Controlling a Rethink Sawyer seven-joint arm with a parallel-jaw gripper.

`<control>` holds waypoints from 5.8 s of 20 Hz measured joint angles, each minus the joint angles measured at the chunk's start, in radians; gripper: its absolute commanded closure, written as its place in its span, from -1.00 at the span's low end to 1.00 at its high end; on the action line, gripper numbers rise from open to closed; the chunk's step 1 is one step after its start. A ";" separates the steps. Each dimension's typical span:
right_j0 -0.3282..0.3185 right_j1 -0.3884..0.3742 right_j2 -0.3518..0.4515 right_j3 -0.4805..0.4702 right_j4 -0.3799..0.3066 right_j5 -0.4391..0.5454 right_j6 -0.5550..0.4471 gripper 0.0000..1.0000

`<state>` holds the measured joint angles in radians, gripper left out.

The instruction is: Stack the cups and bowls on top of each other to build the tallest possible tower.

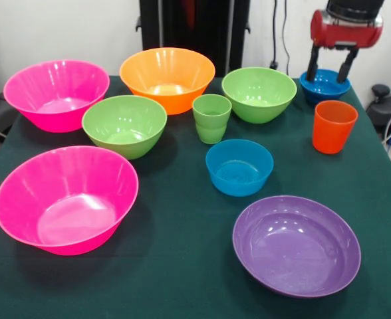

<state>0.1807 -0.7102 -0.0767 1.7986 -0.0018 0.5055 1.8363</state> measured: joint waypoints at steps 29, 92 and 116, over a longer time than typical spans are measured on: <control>-0.138 0.193 0.016 -0.062 -0.007 -0.048 0.000 -1.00; -0.090 0.169 0.016 -0.078 -0.007 -0.110 0.000 -1.00; -0.198 0.039 0.070 -0.146 -0.059 0.161 0.000 -1.00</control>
<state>-0.0177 -0.6712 -0.0068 1.6530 -0.0612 0.6661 1.8363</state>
